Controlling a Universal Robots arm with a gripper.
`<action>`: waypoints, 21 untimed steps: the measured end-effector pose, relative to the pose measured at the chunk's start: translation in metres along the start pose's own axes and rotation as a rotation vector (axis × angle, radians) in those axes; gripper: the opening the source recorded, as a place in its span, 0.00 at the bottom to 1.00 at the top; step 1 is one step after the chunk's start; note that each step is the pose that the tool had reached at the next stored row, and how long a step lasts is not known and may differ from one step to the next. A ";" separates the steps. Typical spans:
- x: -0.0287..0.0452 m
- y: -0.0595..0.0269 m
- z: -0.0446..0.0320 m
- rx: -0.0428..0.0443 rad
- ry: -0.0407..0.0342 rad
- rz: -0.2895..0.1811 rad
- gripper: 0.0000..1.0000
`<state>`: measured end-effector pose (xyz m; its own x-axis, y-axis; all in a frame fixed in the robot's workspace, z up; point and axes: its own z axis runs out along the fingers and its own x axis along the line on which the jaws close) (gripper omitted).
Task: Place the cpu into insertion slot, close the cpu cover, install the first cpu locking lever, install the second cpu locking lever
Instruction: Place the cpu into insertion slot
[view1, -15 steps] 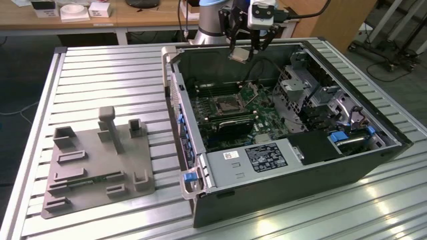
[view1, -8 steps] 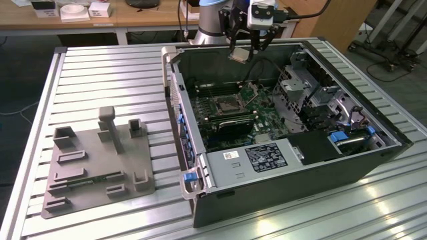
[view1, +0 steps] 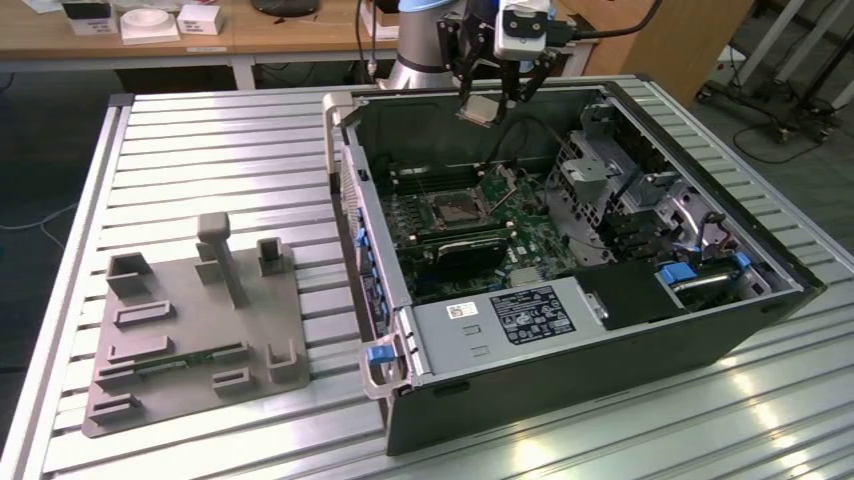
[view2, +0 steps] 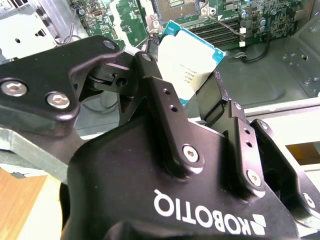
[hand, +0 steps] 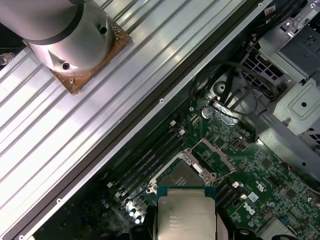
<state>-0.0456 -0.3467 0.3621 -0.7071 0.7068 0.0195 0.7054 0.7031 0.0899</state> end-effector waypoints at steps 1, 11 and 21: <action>0.0000 0.0000 0.0000 0.0000 0.0000 0.000 0.54; 0.0000 0.0000 0.0004 0.0040 -0.0093 0.050 0.54; 0.0010 -0.0014 0.0056 0.0068 -0.0243 0.161 0.54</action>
<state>-0.0470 -0.3466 0.3565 -0.5833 0.8122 0.0091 0.8100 0.5808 0.0808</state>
